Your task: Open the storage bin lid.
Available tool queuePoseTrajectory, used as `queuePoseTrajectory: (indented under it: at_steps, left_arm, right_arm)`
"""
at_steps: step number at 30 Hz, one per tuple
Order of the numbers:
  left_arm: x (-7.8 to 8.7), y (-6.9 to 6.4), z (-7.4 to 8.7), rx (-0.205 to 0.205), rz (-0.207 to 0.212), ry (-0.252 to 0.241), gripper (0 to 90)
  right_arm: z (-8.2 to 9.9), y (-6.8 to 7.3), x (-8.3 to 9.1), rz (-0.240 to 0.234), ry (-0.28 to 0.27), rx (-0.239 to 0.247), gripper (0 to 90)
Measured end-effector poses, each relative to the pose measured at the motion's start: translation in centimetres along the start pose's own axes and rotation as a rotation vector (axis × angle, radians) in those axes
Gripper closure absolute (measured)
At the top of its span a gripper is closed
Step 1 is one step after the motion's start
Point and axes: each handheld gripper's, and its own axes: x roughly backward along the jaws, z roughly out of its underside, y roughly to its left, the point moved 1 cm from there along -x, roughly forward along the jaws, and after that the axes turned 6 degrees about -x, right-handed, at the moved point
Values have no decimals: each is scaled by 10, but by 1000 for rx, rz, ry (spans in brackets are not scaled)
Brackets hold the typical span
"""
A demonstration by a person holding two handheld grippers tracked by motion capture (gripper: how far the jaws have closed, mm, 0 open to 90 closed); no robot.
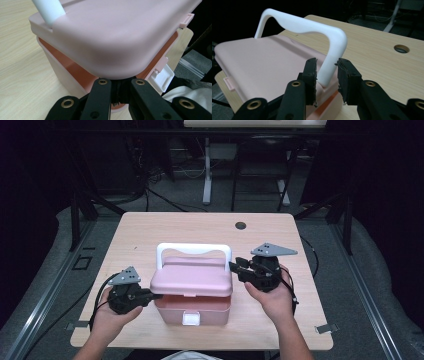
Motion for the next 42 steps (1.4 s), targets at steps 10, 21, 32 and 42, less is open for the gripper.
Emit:
queuePoseTrajectory:
  at_steps: [10,21,32,42]
  left_arm:
    - [4,4,-10,10,-9,-32,899]
    - [8,9,-23,-6,-21,-49,900]
    - [10,15,-39,-18,-47,-54,900]
    - [11,20,-51,-11,-58,-58,900]
  right_arm:
    - [24,0,7,48,43,19,797]
    - [59,5,-9,16,128,19,884]
    - [76,20,-26,-37,186,53,893]
    - [83,26,-32,-59,214,72,899]
